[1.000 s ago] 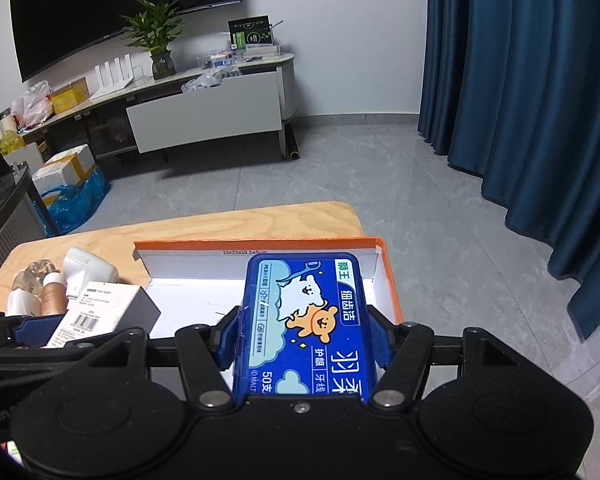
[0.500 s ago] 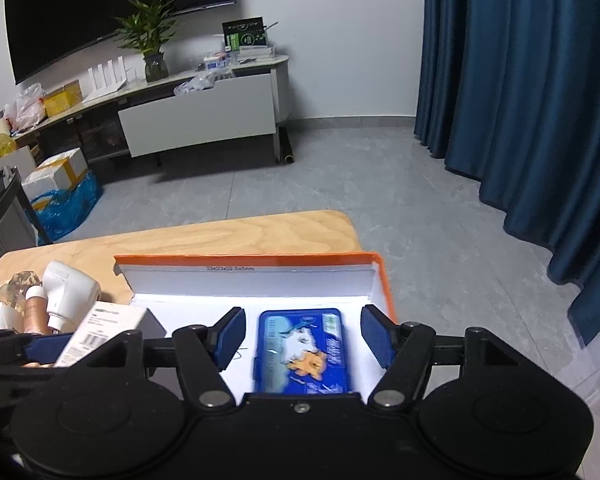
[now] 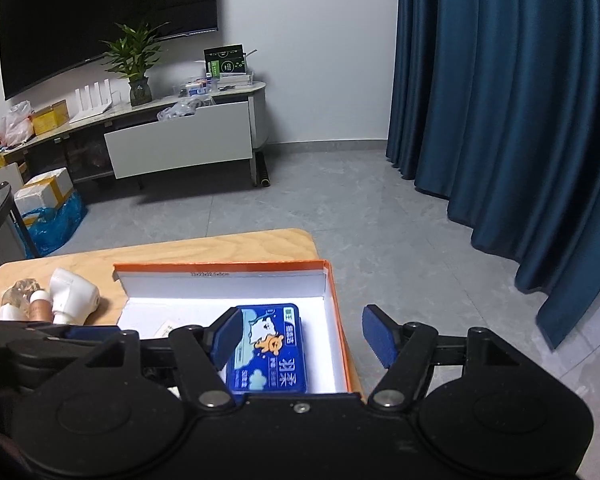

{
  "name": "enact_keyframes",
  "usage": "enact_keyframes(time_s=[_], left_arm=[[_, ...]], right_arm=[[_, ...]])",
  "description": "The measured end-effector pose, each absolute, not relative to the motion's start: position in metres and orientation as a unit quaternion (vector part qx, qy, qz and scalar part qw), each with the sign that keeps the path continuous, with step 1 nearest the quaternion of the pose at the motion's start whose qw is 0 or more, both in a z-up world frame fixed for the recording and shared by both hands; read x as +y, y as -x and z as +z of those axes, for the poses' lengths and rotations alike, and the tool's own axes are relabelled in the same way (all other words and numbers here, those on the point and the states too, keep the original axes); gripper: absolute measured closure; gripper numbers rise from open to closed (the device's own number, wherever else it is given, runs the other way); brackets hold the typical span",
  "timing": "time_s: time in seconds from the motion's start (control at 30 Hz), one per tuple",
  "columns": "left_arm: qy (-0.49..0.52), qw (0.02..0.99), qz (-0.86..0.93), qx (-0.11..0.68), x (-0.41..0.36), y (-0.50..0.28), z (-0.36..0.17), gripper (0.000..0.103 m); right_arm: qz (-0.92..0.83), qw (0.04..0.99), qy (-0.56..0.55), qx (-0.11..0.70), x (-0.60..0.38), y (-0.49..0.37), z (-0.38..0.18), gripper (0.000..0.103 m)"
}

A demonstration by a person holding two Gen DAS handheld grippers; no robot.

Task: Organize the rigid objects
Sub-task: 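Lower and release the blue tin in the orange-rimmed box while the left gripper releases the white box, then grasp the green bandage box with the left gripper while the right gripper grasps the red card box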

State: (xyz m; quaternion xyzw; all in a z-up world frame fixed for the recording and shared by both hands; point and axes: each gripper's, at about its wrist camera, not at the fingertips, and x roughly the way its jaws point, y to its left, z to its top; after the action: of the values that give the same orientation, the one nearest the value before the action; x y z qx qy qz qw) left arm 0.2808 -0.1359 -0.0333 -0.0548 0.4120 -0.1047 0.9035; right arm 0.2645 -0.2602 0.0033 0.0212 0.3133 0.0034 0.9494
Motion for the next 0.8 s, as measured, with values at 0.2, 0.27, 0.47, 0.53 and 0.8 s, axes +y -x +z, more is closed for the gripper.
enact_keyframes(time_s=[0.2,0.27,0.47,0.53,0.8], left_arm=[[0.045,0.909,-0.081,0.406,-0.122,-0.252,-0.013,0.011],[0.04,0.912,-0.069,0.402,-0.116,-0.24,-0.008,0.009],[0.058,0.911,-0.056,0.405,-0.095,-0.219,-0.005,0.007],[0.056,0.912,-0.051,0.404,-0.088,-0.212,-0.004,0.007],[0.074,0.91,-0.021,0.406,-0.053,-0.188,-0.004,0.007]], right_arm=[[0.008,0.946,-0.031,0.321,-0.255,-0.247,0.006,0.018],[0.009,0.945,-0.036,0.325,-0.251,-0.24,0.006,0.016],[0.026,0.942,-0.036,0.333,-0.237,-0.219,0.007,0.013],[0.037,0.941,-0.034,0.336,-0.23,-0.212,0.007,0.013],[0.068,0.936,-0.018,0.346,-0.201,-0.196,0.004,0.013]])
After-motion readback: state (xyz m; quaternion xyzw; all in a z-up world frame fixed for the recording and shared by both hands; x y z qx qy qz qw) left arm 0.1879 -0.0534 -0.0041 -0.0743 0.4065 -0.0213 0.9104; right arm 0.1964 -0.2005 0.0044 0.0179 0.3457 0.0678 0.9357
